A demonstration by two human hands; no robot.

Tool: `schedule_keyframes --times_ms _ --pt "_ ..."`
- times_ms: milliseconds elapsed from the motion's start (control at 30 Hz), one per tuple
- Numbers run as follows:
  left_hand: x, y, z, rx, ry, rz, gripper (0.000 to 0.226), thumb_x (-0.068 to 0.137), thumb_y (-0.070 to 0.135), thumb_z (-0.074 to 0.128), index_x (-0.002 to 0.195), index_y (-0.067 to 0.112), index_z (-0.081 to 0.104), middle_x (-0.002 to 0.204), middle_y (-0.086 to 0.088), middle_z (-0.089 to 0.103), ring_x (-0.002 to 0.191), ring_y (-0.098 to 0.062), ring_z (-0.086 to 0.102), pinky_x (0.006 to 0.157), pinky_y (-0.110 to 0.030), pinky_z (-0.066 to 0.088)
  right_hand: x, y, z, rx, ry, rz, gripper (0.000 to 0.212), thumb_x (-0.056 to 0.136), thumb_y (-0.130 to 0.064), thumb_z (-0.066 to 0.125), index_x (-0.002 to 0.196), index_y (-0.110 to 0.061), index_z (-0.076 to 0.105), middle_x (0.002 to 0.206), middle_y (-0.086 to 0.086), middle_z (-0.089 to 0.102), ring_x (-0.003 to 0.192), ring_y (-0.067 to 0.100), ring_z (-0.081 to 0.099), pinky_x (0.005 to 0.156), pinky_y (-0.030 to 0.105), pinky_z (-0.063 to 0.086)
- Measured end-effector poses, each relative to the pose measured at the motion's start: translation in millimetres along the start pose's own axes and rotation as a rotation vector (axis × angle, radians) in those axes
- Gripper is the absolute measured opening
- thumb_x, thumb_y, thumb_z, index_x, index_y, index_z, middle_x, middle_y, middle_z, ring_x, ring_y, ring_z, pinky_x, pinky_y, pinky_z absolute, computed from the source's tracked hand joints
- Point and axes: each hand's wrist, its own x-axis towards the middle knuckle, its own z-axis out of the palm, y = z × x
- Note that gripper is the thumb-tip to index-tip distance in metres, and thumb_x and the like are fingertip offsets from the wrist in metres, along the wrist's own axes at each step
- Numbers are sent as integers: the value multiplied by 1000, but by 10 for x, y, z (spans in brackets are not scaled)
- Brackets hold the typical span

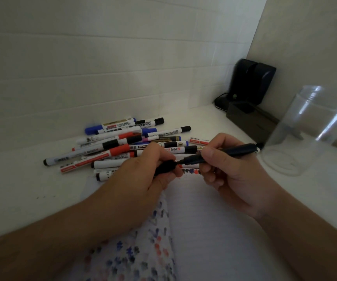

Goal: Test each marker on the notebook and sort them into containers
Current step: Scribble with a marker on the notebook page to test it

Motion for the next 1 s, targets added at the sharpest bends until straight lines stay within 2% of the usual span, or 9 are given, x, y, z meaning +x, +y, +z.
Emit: schedule_keyframes --times_ms 167,400,533,633,700,800,867,933,1000 --pt "8 -28 -9 97 88 27 22 97 31 62 116 40 57 96 29 63 98 14 57 78 -1 40 13 80 -28 -77 -33 -35 14 73 -21 85 75 -21 71 65 10 64 52 15 54 45 19 42" --pt "41 -121 -58 93 182 119 34 90 37 66 123 46 66 102 41 61 104 21 54 87 2 36 27 125 -76 -94 -94 -21 38 68 -41 93 95 -19 79 80 16 71 67 24 63 61 31 51" --pt "44 -123 -67 28 197 106 27 89 51 52 115 56 60 104 34 65 104 13 57 84 0 38 29 59 -74 100 -114 119 37 81 -34 67 103 -7 79 89 21 74 68 25 64 67 35 48" --pt "32 -115 -41 54 181 109 32 90 53 41 117 48 57 101 25 63 100 4 58 80 -5 42 50 75 -27 38 -44 159 32 96 -21 51 99 -8 81 75 17 69 60 23 59 60 33 44" --pt "18 -105 -20 59 201 126 29 90 50 39 114 42 53 99 23 60 99 4 57 79 -5 42 49 92 4 41 3 169 33 102 -17 49 92 -11 80 63 13 60 54 20 52 55 31 40" --pt "-4 -83 -14 26 235 136 15 90 50 41 103 44 46 95 21 58 98 5 56 77 -6 44 38 73 31 94 -47 159 18 93 -20 57 85 -16 73 62 13 59 50 20 50 55 30 30" --pt "-2 -70 -19 -61 214 99 4 96 42 46 97 42 50 89 12 60 89 -7 57 70 -19 48 33 73 9 73 -97 131 11 92 -21 63 83 -18 69 64 15 61 51 21 51 52 31 31" --pt "16 -68 -24 -214 168 30 12 102 30 53 94 39 54 77 5 59 65 -18 53 55 -31 44 16 70 7 12 -126 92 11 92 -22 64 82 -18 68 65 17 62 52 24 52 50 31 35" --pt "46 -62 -35 -363 118 -37 11 99 34 54 88 34 56 59 4 49 50 -13 41 49 -32 36 3 59 27 -2 -133 58 13 94 -21 64 82 -17 68 64 18 62 52 25 53 48 30 37"
